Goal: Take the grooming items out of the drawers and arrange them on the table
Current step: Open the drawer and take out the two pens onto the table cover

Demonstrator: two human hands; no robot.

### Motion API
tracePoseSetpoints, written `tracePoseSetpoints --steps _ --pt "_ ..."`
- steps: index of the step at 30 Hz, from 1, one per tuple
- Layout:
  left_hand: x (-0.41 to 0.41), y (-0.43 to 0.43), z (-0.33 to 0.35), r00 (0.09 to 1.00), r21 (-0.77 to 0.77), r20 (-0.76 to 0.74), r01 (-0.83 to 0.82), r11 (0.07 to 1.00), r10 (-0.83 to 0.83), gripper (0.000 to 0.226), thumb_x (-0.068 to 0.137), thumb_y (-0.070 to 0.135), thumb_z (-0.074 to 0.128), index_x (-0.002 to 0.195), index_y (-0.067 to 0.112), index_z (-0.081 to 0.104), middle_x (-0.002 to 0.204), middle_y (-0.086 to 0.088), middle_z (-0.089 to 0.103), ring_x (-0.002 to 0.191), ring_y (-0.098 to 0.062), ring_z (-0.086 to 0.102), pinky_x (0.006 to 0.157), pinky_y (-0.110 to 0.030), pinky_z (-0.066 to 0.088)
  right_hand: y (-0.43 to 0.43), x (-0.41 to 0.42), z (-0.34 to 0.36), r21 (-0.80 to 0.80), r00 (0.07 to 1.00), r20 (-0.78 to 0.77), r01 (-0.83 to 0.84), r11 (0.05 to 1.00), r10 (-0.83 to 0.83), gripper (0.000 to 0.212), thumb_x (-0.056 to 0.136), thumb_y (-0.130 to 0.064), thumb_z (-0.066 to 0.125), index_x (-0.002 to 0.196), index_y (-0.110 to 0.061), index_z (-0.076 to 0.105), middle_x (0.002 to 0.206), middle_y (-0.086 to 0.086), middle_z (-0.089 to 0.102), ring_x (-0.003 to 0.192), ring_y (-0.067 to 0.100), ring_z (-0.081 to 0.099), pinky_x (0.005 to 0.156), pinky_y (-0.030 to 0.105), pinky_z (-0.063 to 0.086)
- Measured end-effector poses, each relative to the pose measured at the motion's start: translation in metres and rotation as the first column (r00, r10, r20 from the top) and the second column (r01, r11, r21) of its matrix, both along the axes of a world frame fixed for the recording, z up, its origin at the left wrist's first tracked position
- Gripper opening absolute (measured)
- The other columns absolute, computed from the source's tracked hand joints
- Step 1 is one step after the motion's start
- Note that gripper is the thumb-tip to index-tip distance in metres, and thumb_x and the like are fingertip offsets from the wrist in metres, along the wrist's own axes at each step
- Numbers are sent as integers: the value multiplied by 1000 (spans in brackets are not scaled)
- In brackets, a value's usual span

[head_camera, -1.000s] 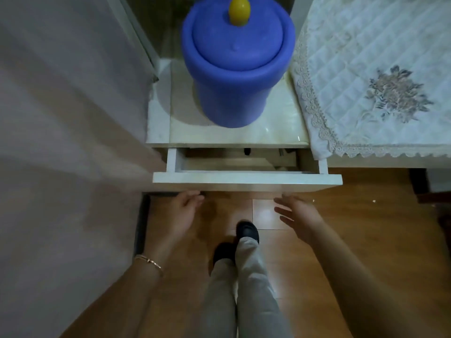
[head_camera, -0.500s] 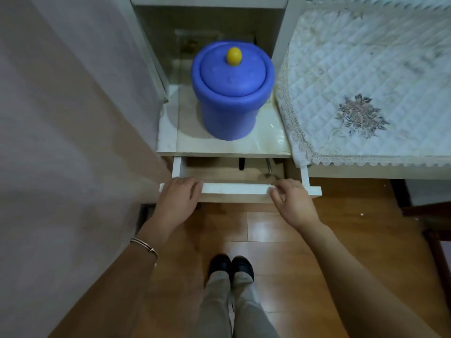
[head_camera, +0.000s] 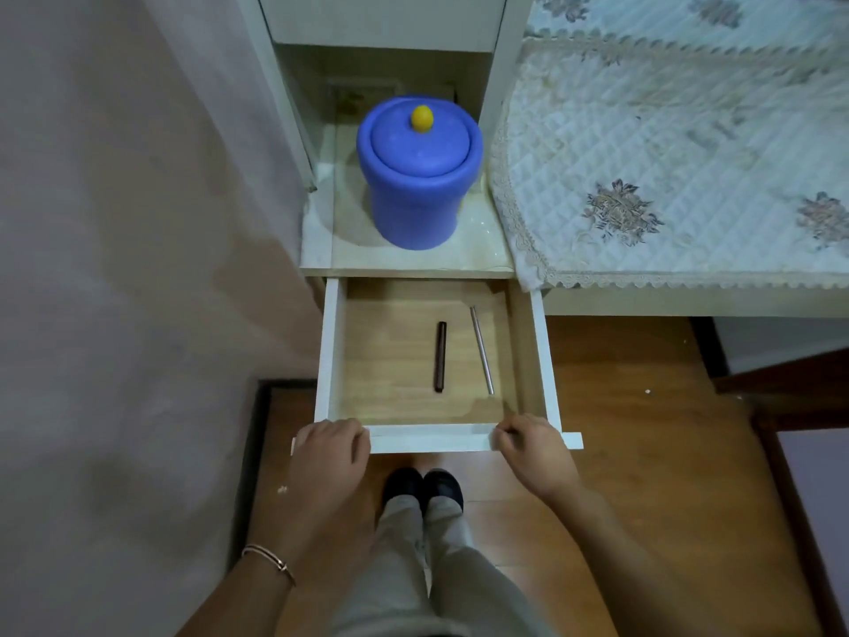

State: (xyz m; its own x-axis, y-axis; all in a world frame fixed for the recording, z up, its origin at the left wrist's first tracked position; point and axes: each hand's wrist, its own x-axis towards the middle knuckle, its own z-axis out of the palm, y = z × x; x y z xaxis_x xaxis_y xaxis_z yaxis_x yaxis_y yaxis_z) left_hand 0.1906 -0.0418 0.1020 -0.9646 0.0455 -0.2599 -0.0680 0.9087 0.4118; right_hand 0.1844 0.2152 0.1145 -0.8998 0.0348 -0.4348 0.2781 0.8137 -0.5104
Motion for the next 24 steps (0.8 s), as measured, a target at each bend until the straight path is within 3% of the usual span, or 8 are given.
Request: tracePoseSetpoints --steps 5,8,11,14,16,19,21,24 --pt "-1 -5 9 995 -66 52 85 994 -82 32 86 27 40 65 12 58 60 -4 64 66 -28 59 76 -36 44 -6 12 4 -42 1000 23 19 999 -18 21 86 -20 53 87 -7 69 94 7 68 90 21 57 71 23 40" --pt "-6 -3 13 991 -78 46 127 989 -124 31 88 28 35 61 15 44 53 -2 50 63 -29 50 68 -33 41 -7 10 5 -38 999 34 32 999 -30 21 86 -19 52 87 -7 69 93 8 69 89 21 58 70 23 39" --pt "-15 0 14 984 -121 70 168 978 -161 35 95 28 35 62 15 40 50 4 34 58 -19 43 61 -28 32 -6 7 5 -21 999 42 32 999 -31 22 87 -19 51 82 -6 69 90 8 70 86 22 59 67 24 41" --pt "-29 4 14 971 -151 154 208 966 -184 40 96 33 31 60 18 38 52 5 35 60 -17 46 57 -27 33 -6 -3 4 25 994 101 32 999 -34 27 88 -22 50 77 -4 66 84 12 69 81 26 60 64 29 43" --pt "-42 11 14 962 -138 208 207 969 -176 42 96 33 31 56 20 35 53 5 37 61 -17 46 55 -28 32 -7 -17 3 77 982 186 8 997 -22 31 87 -24 48 63 -8 59 72 11 64 73 28 59 59 31 43" --pt "-69 33 9 959 -16 260 122 992 -114 36 94 32 37 61 21 44 58 5 45 60 -15 47 50 -28 32 -7 -50 -2 101 961 271 30 994 -56 36 86 -21 48 50 -17 46 57 3 51 67 27 54 53 27 40" --pt "-92 54 -1 963 28 259 75 997 -80 22 91 35 43 83 21 57 71 4 62 66 -13 56 57 -27 44 -5 -76 -11 61 961 266 67 996 -81 20 86 -18 48 72 -12 62 73 6 61 76 27 60 60 29 48" --pt "-123 90 -22 952 28 303 39 999 -45 23 87 37 50 105 23 57 104 0 68 90 -19 63 80 -29 51 -4 -110 -34 -2 956 267 130 991 -125 24 88 -17 50 106 -5 60 104 14 65 94 31 63 84 39 54"
